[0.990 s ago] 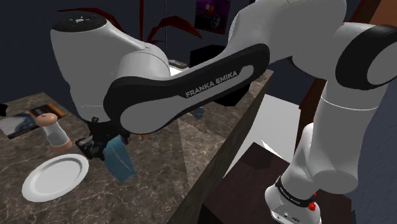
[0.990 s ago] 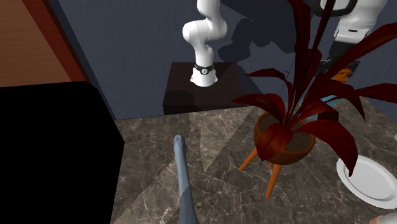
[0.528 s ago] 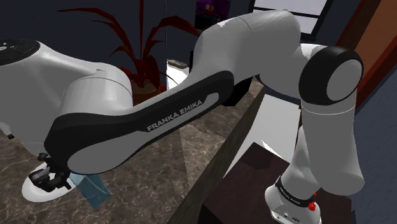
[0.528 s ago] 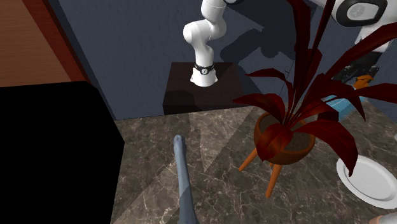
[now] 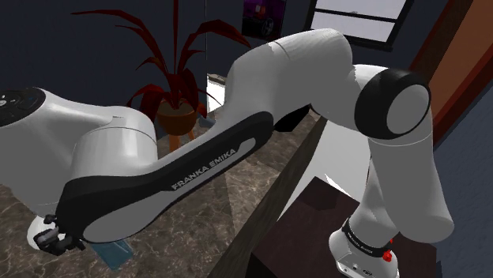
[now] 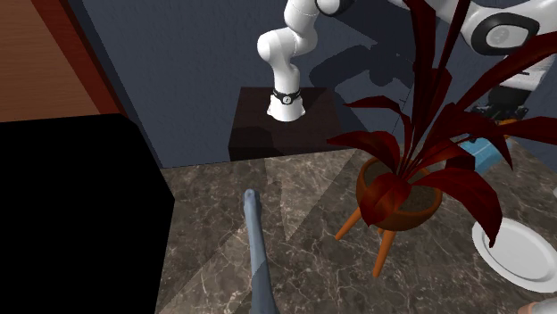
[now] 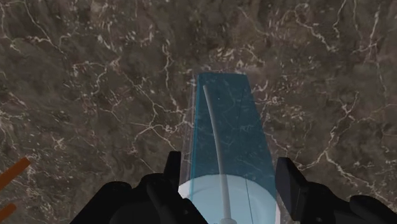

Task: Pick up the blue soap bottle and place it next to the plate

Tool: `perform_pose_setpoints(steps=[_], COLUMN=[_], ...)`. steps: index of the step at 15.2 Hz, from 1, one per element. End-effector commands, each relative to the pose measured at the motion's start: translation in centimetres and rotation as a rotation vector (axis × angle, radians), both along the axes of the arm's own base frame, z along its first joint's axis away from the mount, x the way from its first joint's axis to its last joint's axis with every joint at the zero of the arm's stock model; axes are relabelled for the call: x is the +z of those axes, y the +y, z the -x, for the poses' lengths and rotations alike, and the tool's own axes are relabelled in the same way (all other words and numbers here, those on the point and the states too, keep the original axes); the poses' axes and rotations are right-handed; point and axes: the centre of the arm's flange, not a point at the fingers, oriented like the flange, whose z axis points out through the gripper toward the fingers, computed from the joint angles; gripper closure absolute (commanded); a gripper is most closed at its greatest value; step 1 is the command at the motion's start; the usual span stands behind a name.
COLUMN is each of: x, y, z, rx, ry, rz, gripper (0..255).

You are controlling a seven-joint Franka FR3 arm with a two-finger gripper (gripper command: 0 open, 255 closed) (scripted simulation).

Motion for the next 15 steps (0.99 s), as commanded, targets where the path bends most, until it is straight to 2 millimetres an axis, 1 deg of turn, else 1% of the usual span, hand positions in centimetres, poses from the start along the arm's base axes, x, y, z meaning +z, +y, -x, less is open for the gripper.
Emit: perform_pose_setpoints(steps=[1,7,14,15], x=[-0.9,-4.1,-4.1,-4.1], y=[0.1,0.1,0.1,0.1], z=[0.1,0.1,0.1,0.1], rx=[0.0,0.0,0.0,0.0], ry=[0.0,0.0,0.0,0.0], rz=[-0.001,-0.001,-0.001,-0.001], gripper=[255,255,255,0])
